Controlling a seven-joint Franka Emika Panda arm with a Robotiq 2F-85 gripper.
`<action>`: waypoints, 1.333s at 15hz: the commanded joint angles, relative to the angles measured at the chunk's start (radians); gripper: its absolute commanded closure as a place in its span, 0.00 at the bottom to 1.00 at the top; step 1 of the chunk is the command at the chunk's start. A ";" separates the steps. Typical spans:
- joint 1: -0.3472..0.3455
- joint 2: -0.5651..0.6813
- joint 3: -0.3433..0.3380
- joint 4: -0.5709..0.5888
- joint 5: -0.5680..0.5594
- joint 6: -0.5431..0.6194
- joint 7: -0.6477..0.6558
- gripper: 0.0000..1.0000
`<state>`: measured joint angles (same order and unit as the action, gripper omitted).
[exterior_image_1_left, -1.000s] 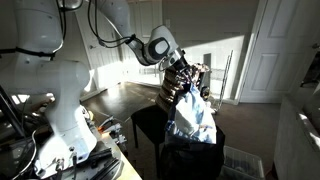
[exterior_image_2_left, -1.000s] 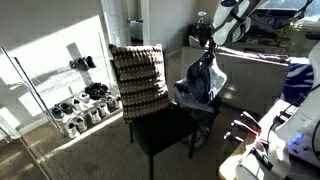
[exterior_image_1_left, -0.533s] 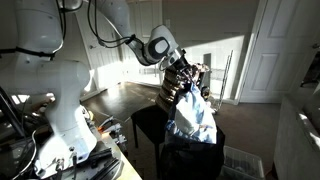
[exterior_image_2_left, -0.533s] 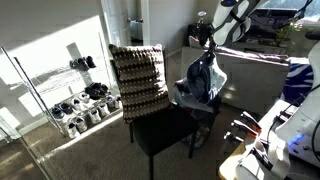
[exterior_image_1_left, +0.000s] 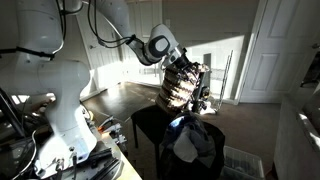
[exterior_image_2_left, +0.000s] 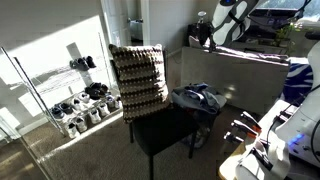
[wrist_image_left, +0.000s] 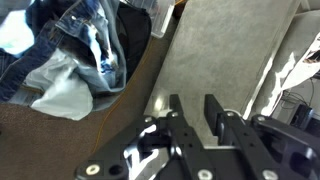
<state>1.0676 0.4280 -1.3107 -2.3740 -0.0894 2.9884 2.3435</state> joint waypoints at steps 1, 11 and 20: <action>0.029 0.005 -0.024 -0.004 -0.009 -0.039 -0.003 0.39; -0.722 0.159 0.771 -0.002 0.180 -0.192 -0.321 0.00; -0.979 0.384 0.962 0.189 0.151 -0.219 -0.329 0.17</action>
<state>0.1166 0.7760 -0.3675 -2.2349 0.0426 2.7986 2.0495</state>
